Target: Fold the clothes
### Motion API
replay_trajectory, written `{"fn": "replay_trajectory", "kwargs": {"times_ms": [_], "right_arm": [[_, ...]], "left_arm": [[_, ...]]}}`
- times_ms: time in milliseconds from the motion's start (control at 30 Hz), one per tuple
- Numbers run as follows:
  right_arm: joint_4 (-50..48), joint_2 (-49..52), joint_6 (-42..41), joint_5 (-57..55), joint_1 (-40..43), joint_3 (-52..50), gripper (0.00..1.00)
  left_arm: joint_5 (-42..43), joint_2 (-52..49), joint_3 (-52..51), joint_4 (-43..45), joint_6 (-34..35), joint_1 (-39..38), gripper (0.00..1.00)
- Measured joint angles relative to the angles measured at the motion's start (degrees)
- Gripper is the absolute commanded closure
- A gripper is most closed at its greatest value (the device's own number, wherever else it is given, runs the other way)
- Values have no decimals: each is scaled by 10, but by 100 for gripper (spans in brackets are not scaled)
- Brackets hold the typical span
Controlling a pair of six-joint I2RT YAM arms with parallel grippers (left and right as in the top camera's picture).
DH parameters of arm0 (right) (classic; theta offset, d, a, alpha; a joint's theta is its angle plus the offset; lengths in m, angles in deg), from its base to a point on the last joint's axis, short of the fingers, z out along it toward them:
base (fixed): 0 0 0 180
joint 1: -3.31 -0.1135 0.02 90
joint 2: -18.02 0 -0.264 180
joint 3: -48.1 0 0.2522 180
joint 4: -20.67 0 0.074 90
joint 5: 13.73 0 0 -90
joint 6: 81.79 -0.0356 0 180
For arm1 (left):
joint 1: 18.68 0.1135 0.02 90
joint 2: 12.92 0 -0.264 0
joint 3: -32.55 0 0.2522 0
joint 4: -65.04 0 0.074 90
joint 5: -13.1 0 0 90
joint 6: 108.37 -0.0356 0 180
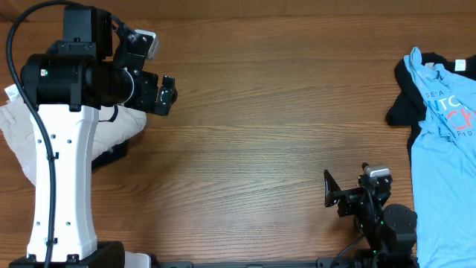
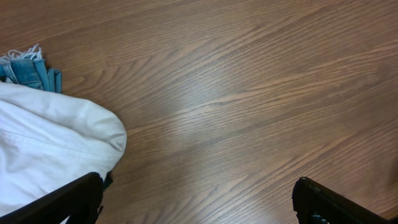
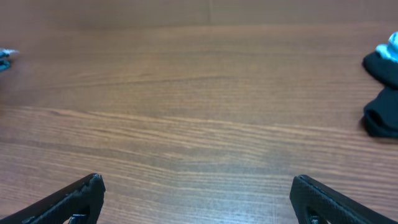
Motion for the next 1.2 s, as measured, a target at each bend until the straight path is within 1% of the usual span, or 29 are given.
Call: {"fn": "replay_trajectory", "kwargs": {"times_ms": [633, 767, 800, 900, 967, 1000, 1133, 1167, 1200], "right_arm": [[-2, 0, 0, 0, 0, 0, 0], [-2, 0, 0, 0, 0, 0, 0], [-2, 0, 0, 0, 0, 0, 0], [-2, 0, 0, 0, 0, 0, 0], [-2, 0, 0, 0, 0, 0, 0], [-3, 0, 0, 0, 0, 0, 0], [-3, -1, 0, 0, 0, 0, 0], [-3, -1, 0, 0, 0, 0, 0], [-4, -1, 0, 0, 0, 0, 0]], "left_arm": [[-1, 0, 0, 0, 0, 0, 0], [-27, 0, 0, -15, 0, -18, 0], [-36, 1, -2, -6, 0, -28, 0], [-59, 23, -44, 156, -19, -81, 0], [-65, 54, -104, 252, -35, -103, 0], [-66, 79, -151, 300, -37, -109, 0], [-70, 175, -311, 421, -37, -111, 0], [-73, 215, -374, 452, -37, -111, 0], [-73, 241, -409, 464, -37, -109, 0]]}}
